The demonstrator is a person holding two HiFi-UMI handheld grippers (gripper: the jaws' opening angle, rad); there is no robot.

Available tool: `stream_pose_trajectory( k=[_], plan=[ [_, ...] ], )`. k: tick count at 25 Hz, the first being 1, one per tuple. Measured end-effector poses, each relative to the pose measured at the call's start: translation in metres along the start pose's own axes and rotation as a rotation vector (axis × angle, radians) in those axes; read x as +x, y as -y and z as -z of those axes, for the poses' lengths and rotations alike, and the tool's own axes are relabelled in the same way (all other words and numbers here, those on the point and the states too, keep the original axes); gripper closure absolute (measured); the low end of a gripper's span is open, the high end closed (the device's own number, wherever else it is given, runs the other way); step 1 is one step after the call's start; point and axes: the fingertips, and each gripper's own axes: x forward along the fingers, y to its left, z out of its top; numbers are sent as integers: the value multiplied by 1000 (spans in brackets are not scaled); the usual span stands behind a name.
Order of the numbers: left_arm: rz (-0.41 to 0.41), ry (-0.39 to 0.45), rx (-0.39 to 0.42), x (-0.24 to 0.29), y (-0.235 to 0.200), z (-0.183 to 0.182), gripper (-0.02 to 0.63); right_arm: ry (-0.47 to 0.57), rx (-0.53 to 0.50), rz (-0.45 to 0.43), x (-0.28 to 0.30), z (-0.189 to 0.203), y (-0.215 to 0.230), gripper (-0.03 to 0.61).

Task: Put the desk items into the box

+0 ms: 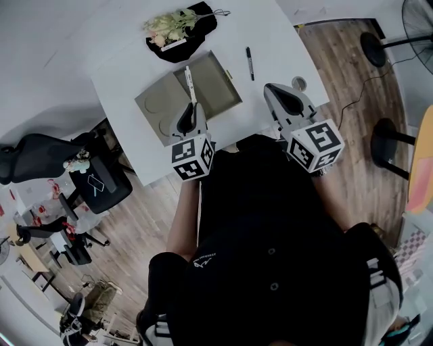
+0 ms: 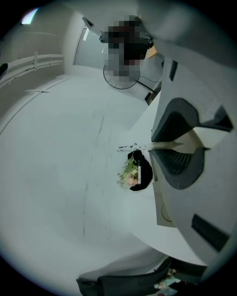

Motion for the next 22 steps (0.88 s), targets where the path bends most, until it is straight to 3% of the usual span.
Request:
stream_pose_trajectory(
  k=[22],
  plan=[
    [-79, -270, -106, 100, 2, 71, 555, -80, 20, -103, 32, 11, 39, 580]
  ],
)
